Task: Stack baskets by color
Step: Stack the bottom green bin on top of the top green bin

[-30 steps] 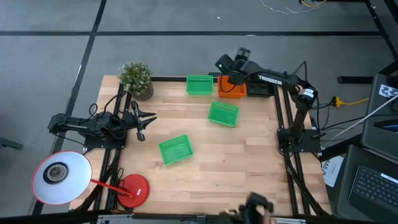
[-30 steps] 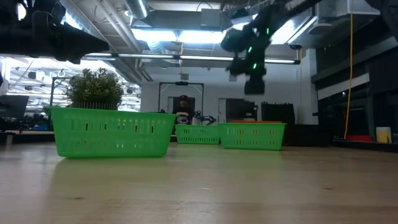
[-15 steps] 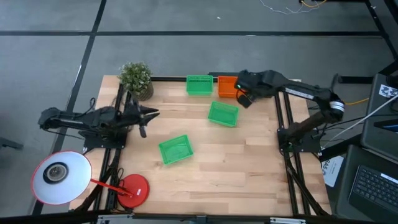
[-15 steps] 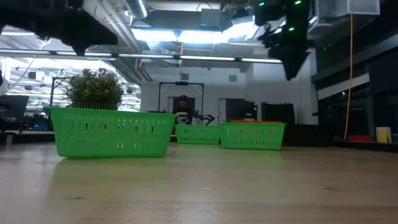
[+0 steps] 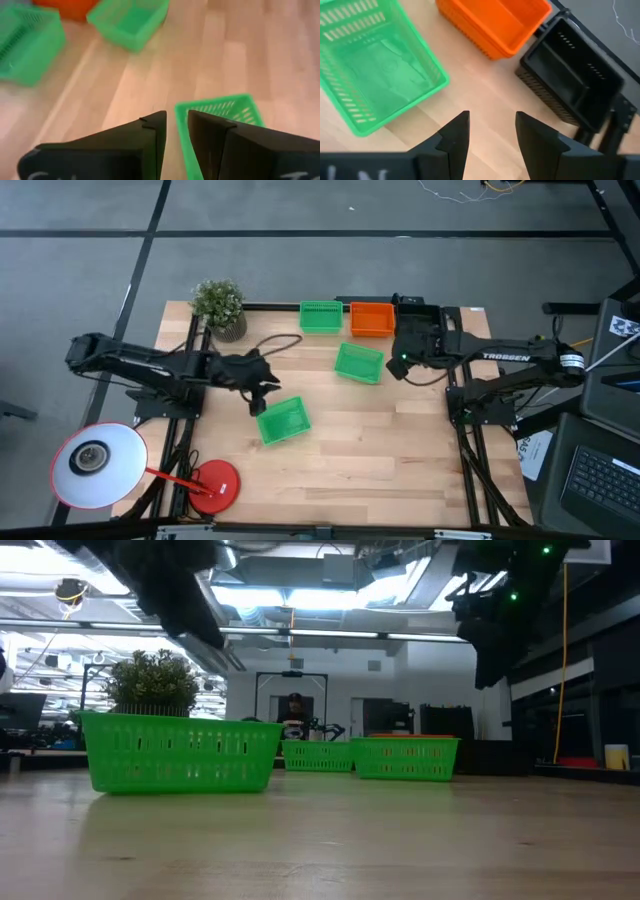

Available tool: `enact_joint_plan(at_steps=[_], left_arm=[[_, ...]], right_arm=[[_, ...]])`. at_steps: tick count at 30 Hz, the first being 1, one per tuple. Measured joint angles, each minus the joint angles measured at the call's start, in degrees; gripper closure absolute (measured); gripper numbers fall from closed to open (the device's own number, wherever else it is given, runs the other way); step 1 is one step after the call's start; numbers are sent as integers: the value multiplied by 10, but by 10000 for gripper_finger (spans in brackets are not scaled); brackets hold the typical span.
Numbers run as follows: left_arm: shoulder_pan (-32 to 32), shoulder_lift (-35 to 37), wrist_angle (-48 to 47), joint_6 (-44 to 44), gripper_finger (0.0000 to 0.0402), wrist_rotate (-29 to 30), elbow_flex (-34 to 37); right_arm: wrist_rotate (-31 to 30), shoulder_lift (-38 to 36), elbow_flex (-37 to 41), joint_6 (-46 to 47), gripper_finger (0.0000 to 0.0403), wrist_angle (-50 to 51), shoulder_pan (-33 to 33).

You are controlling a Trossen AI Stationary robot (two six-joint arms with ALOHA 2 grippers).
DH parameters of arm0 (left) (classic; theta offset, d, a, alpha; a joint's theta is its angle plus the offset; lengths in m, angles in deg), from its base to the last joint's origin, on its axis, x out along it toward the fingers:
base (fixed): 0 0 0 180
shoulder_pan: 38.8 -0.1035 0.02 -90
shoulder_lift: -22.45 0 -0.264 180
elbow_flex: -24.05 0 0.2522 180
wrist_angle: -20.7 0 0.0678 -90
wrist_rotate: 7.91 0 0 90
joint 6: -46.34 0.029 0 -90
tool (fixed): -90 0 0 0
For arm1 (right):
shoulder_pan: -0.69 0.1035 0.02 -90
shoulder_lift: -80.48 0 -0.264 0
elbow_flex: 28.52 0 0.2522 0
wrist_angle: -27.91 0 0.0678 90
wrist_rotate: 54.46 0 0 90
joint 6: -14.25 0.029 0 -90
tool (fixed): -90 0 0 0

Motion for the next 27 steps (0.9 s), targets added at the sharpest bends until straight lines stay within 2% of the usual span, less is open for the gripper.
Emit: enact_joint_plan(at_steps=[11,18,27], left_arm=[[2,-151,4,-74,329,-5,-3],[2,-187,9,-101,329,-59,-3],[12,-220,9,-138,329,-61,-3]], right_arm=[[0,2,73,-1,243,-39,34],[-1,2,82,15,243,-42,50],[-1,2,82,15,243,-45,52]])
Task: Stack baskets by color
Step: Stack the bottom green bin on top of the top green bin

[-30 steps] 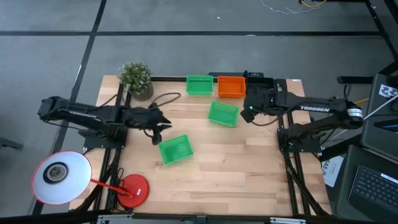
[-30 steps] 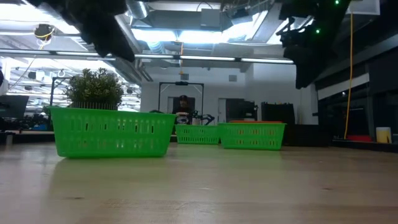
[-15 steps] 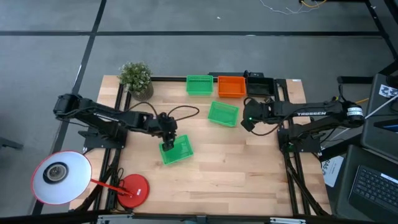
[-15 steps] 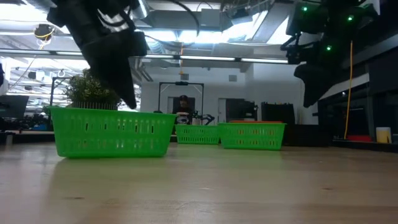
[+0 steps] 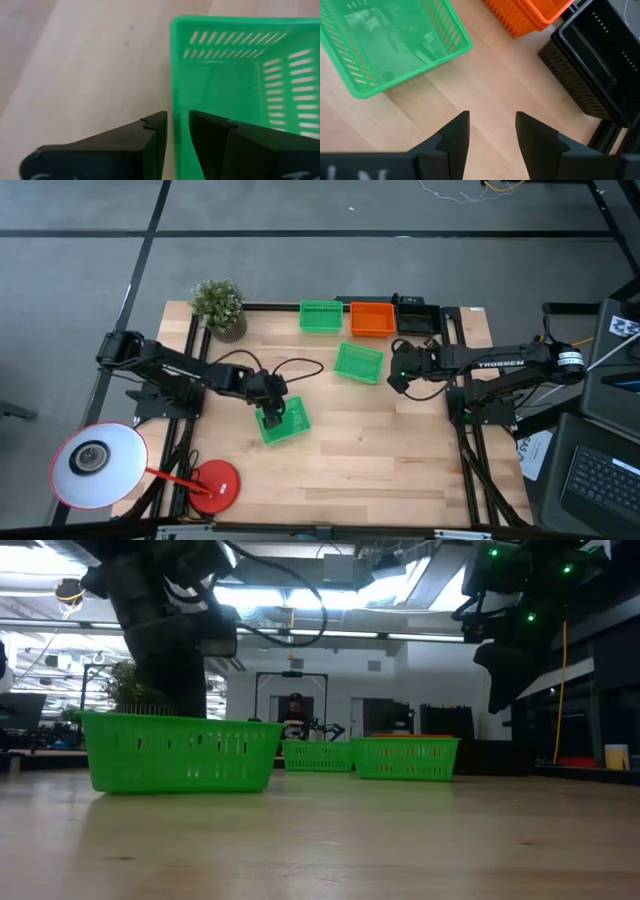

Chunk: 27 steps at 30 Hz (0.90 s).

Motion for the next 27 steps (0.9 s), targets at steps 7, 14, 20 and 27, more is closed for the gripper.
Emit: enact_joint_plan(at_steps=[7,14,20,27], left_arm=[[22,-49,13,-20,334,3,0],[7,-62,84,48,399,10,-27],[-69,-39,40,205,401,24,-159],[-217,-96,-39,385,401,-9,-344]], right_arm=[[0,0,0,0,243,0,0],[0,0,0,-33,243,2,0],[8,0,0,-45,243,3,0],[58,0,0,-45,243,6,0]])
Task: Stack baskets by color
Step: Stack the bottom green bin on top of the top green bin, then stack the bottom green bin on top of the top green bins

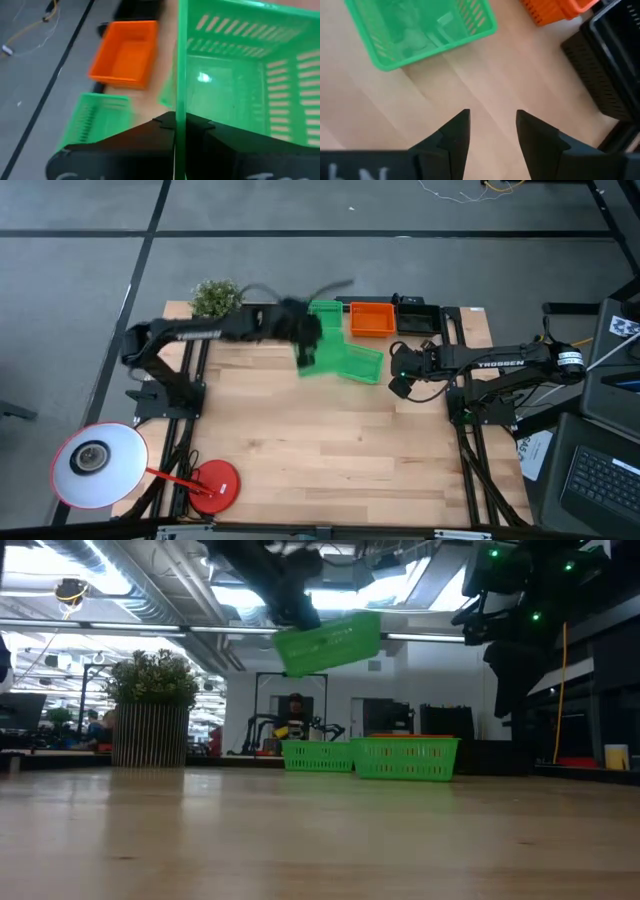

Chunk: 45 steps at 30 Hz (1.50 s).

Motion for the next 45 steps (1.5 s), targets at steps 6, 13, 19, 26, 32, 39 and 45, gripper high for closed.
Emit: enact_joint_plan(at_steps=[6,13,19,26,32,39,45], left_arm=[[-122,-102,-105,74,401,-71,-140],[-213,-233,-100,157,401,-90,-257],[-238,-313,-111,195,401,-94,-314],[-240,-323,-107,208,401,-84,-321],[-239,-323,-125,240,400,-74,-321],[-235,-323,-147,241,356,-87,-321],[-233,-323,-146,236,324,-86,-321]], right_arm=[[-1,0,0,-1,243,-4,0],[-2,0,0,14,243,-7,0],[0,0,0,14,243,-7,0],[1,0,0,10,243,-6,0],[1,0,0,-2,243,-6,0],[2,0,0,-1,243,-6,0],[2,0,0,-1,243,-6,0]])
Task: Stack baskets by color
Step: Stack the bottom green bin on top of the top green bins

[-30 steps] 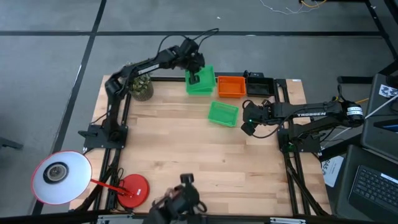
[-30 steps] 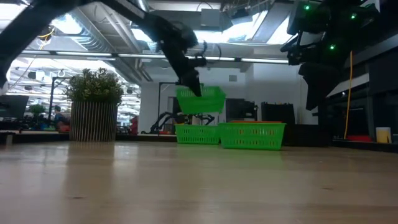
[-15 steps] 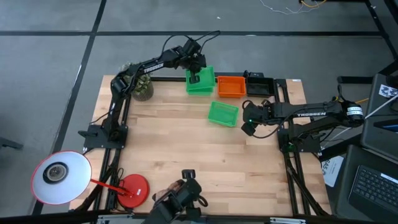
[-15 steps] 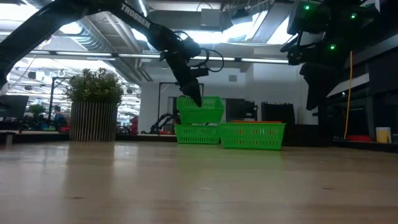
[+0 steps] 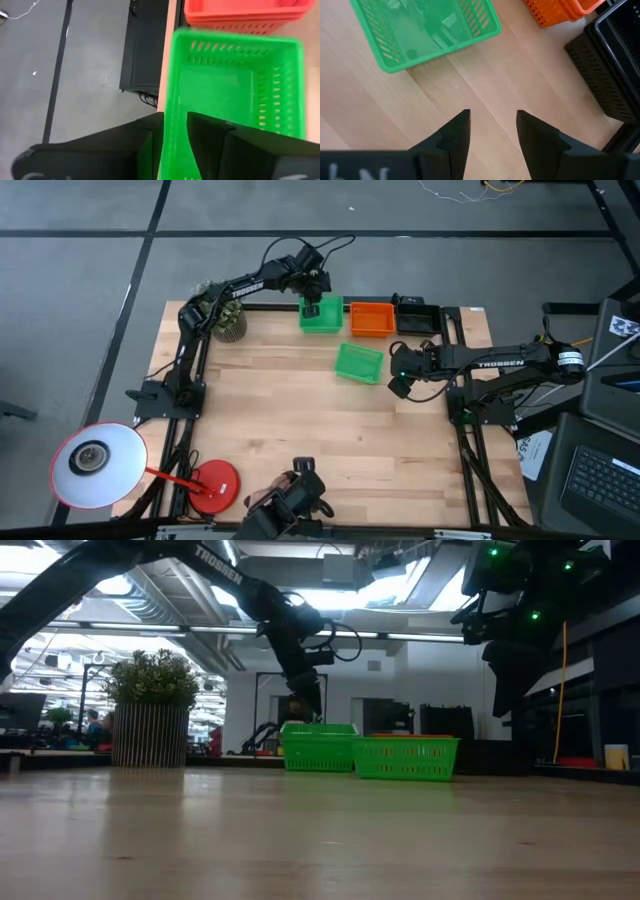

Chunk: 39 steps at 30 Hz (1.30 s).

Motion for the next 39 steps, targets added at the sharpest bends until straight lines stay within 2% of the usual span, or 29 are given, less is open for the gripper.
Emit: enact_joint_plan(at_steps=[5,8,11,15,19,23,29,32,36,39], left_arm=[[14,7,7,-25,320,-1,0],[29,19,22,-37,321,18,0],[53,20,15,-88,323,28,-1],[101,19,-26,-101,320,-63,-1],[162,14,-53,-90,319,-116,0],[222,14,-42,-87,319,-167,0],[286,-20,12,-71,319,-103,1],[292,-38,27,-74,319,-83,0],[294,-68,29,-79,319,-12,2],[290,-74,38,-91,319,-8,1]], right_arm=[[0,0,0,0,243,0,0],[0,0,0,0,243,0,0],[1,0,0,0,243,0,0],[17,0,0,-1,243,-1,0],[30,0,0,1,243,24,0],[17,0,0,79,243,88,0],[4,0,0,226,243,202,3],[0,0,0,241,243,220,13],[-1,0,0,241,243,220,31],[-4,0,0,240,243,220,44]])
